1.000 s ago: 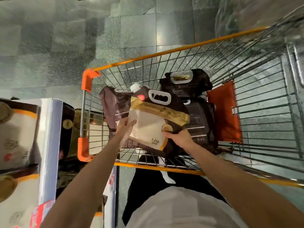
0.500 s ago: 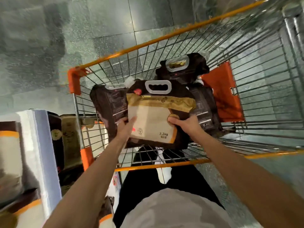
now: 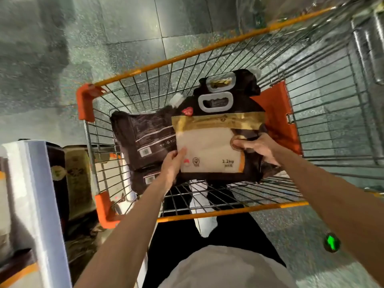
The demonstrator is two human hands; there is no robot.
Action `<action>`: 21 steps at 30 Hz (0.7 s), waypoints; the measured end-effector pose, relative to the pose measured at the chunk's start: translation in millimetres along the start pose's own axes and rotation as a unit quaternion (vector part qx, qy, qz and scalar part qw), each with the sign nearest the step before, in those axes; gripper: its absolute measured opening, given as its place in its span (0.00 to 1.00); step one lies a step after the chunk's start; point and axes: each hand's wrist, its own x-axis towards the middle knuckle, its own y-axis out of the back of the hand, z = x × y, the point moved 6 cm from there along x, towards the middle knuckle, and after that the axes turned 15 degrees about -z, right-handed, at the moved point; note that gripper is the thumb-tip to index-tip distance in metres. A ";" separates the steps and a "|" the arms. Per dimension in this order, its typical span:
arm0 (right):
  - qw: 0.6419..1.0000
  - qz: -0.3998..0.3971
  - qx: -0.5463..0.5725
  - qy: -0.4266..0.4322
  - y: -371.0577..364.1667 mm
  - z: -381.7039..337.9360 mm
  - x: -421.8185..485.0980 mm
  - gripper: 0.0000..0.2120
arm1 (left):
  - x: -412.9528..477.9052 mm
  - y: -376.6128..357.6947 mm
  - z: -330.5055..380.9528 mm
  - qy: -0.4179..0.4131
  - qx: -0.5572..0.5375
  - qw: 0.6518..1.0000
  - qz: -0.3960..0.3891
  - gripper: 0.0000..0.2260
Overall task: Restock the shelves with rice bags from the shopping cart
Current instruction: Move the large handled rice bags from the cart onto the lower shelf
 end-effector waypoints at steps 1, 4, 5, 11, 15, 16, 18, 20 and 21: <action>0.999 -0.008 0.027 -0.023 4.0 8.5 5.5 0.33 | 2.8 -1.6 0.2 -0.005 0.004 1.000 0.002 0.26; 0.997 -0.038 0.068 -0.017 9.8 14.5 17.4 0.23 | 4.3 -6.9 10.0 0.000 0.028 1.000 0.014 0.28; 0.997 -0.035 0.063 -0.017 10.8 14.3 19.9 0.22 | 3.7 -7.8 15.2 0.007 0.050 0.999 0.000 0.27; 0.993 -0.074 0.089 -0.018 20.4 32.6 40.3 0.24 | 13.2 -19.8 40.5 0.047 0.042 0.994 -0.092 0.17; 0.996 -0.048 0.066 -0.027 27.4 43.2 46.9 0.35 | 5.3 -32.8 42.0 0.115 0.040 0.988 -0.092 0.19; 0.996 -0.048 0.074 -0.020 25.5 43.4 45.8 0.31 | 1.7 -35.9 43.3 0.116 0.029 0.990 -0.077 0.18; 0.993 -0.054 0.106 -0.004 21.4 41.3 39.0 0.26 | -7.5 -43.9 48.7 0.096 0.026 0.994 -0.051 0.18; 0.990 -0.072 0.120 -0.014 19.6 38.6 28.0 0.24 | -16.6 -50.5 50.8 0.064 0.038 0.997 -0.022 0.19; 0.987 -0.095 0.124 -0.023 17.9 37.3 22.3 0.22 | -20.5 -51.8 50.0 0.049 0.040 0.998 -0.012 0.19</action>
